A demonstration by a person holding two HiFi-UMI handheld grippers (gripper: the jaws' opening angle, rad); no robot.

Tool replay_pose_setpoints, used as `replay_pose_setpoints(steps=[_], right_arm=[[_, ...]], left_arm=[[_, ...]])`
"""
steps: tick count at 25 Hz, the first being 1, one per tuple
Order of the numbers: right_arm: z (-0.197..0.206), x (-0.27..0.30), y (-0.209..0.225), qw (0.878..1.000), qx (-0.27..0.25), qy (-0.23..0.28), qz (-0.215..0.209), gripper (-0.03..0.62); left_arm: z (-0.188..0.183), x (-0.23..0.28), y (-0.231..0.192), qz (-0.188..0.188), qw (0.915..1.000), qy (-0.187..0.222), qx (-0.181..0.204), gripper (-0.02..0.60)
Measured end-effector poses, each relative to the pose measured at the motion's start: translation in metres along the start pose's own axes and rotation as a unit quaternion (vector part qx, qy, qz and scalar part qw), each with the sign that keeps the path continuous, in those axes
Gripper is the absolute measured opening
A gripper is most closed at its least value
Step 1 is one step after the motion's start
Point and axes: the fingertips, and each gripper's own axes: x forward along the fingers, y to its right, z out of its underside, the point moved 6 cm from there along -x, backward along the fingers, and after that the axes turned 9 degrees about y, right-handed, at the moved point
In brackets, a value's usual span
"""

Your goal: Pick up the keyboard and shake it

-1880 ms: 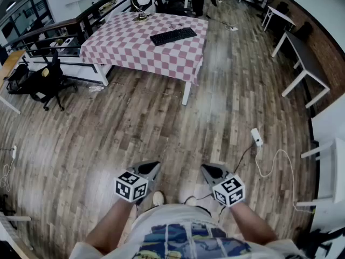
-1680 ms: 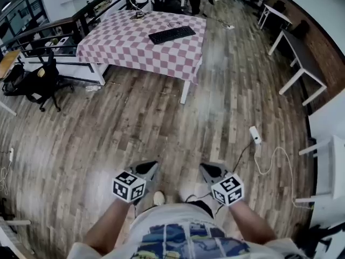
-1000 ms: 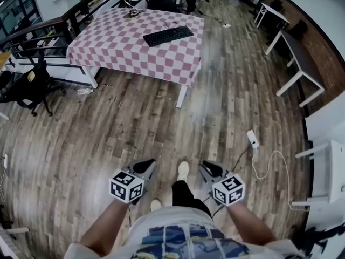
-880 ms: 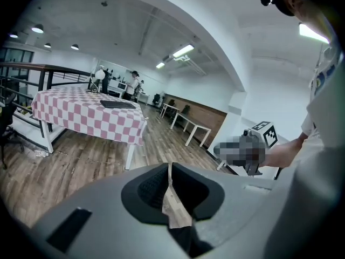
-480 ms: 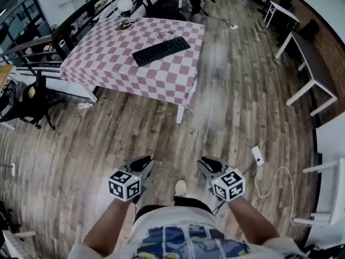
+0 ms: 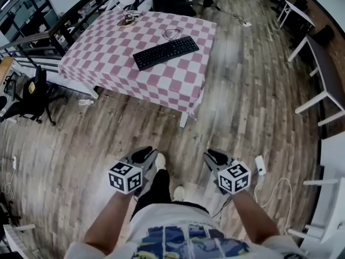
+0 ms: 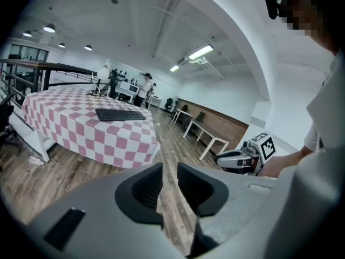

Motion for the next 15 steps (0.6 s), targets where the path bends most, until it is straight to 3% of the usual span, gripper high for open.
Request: replay_pose_setpoints(steps=[6, 15], right_arm=[[-0.041, 0.076, 0.053, 1.0, 0.011, -0.012, 0.002, 0.096], [-0.11, 0.2, 0.145, 0.999, 0.003, -0.037, 0.022, 0.112]], left_arm=[[-0.047, 0.058, -0.08, -0.001, 0.9997, 0.01, -0.021, 0.086], [-0.131, 0.14, -0.207, -0.004, 0.9997, 0.012, -0.022, 0.101]])
